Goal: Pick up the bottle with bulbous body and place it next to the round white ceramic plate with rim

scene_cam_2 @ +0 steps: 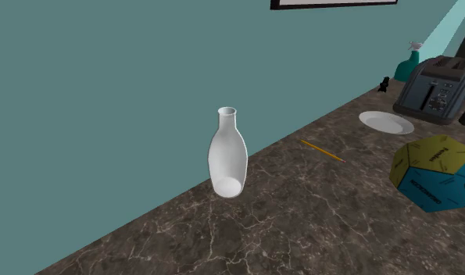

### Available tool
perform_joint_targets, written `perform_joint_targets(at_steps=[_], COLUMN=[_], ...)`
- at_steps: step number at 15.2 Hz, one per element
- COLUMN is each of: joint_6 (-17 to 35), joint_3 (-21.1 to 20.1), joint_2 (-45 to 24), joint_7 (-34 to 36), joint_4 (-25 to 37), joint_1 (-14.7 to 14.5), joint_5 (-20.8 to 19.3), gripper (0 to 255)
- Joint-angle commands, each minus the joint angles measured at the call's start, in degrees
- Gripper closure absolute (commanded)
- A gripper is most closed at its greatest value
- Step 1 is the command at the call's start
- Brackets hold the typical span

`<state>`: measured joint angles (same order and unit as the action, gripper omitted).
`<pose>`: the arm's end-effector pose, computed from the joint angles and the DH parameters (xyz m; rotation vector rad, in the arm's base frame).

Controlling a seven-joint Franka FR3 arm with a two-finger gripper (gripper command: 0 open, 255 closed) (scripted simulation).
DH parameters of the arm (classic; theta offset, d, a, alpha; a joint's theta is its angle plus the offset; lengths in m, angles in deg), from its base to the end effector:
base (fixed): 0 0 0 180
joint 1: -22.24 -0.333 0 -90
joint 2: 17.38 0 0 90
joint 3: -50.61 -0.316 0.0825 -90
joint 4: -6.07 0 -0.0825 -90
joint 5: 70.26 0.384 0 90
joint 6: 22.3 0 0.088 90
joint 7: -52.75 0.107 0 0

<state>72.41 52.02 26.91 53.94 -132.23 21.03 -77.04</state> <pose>0.3167 -0.0146 0.5667 3.0408 -0.0127 0.0203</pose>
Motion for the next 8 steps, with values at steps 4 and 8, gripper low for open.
perform_joint_targets(at_steps=[4,8], joint_6=[3.48,7.51], joint_3=[2.74,6.24], joint_2=[-5.51,-13.25], joint_7=[-2.01,-4.78], joint_4=[2.31,6.35], joint_1=[1.01,2.02], joint_5=[-1.05,-1.67], gripper=[0,0])
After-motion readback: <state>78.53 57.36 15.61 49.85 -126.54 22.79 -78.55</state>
